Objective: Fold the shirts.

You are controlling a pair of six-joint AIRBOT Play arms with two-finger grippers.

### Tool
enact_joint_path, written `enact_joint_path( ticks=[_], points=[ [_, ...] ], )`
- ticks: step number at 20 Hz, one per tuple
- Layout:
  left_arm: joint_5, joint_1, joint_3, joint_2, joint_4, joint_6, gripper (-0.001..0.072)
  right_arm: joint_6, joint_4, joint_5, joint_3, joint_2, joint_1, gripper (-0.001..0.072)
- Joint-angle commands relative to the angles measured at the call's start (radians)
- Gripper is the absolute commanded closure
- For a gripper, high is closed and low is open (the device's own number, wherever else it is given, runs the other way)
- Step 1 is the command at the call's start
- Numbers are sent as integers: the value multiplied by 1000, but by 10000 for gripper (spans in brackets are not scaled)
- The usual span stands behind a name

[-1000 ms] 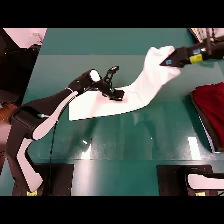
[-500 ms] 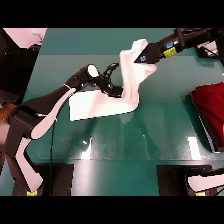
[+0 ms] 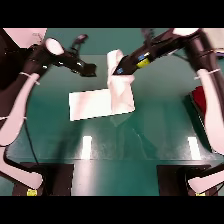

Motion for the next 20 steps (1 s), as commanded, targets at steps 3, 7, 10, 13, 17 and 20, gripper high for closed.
enact_joint_path(
  ticks=[3, 7, 10, 13, 17, 20],
  points=[
    [-36, 191, 1, 170, 34, 22, 682, -121, 1, -280, 3, -175, 232, 700],
    [-60, 278, 2, 249, 34, 25, 682, -121, 27, -537, 4, -300, 321, 184],
    [-92, 312, 2, 273, 34, 26, 682, -126, -2, -480, 4, -258, 308, 186],
    [-130, 308, 1, 276, 36, 26, 682, -51, -203, -307, -37, -139, 219, 207],
    [-148, 308, -5, 276, 34, 28, 682, 7, -290, -171, -277, 28, 2, 207],
    [-144, 308, -15, 276, 32, 46, 682, 57, -212, -229, -510, 98, -180, 193]
  ],
)
